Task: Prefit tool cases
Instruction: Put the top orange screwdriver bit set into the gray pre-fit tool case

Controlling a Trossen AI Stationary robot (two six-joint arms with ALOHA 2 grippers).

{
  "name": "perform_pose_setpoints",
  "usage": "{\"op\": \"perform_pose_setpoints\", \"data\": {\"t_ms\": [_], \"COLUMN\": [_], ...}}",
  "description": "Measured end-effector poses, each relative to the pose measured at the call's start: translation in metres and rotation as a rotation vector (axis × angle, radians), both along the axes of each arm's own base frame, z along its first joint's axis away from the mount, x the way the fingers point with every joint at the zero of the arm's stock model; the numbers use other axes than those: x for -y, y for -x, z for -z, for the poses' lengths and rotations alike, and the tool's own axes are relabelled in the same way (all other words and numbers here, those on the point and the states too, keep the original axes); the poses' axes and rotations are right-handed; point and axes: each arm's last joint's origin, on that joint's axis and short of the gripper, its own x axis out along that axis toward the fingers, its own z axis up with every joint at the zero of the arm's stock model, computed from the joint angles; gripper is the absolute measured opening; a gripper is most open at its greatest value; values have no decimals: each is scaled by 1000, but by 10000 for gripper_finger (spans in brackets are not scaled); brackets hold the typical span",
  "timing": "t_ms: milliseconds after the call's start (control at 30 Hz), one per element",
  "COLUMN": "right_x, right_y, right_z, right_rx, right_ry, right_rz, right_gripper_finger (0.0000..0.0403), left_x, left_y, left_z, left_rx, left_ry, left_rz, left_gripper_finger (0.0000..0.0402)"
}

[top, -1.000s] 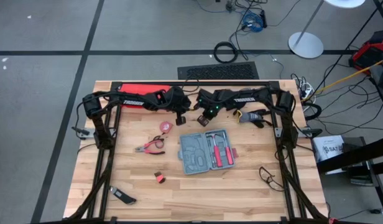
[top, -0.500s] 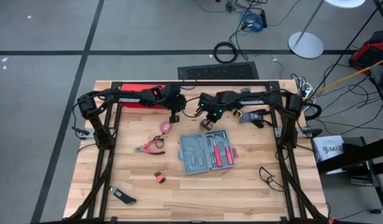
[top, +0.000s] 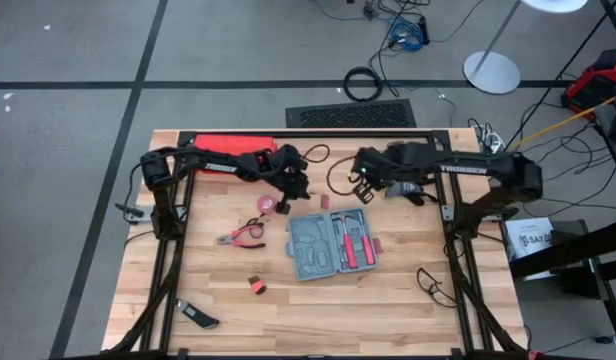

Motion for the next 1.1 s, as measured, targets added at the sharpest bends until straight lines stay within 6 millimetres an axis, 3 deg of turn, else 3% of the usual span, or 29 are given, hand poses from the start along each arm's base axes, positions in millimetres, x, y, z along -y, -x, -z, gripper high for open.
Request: {"op": "perform_pose_setpoints", "data": {"t_ms": [233,367,533,767,1100], "right_x": [-11,-13,-11,6,37], "right_y": [10,10,7,-19,-54], "right_z": [67,91,105,119,144], "right_rx": [62,169,270,447,421], "right_ry": [-70,-102,-91,-26,-100], "right_rz": [81,100,70,-31,-98], "right_gripper_finger": [0,0,0,0,0], "left_x": [11,11,14,14,14], "left_y": [-13,-14,-17,-20,-26], "left_z": [15,25,29,27,23], "left_rx": [-46,-92,-75,-38,35], "left_ry": [-9,-38,-11,-27,-57], "left_rz": [15,-16,15,19,24], "left_gripper_finger": [0,0,0,0,0]}}
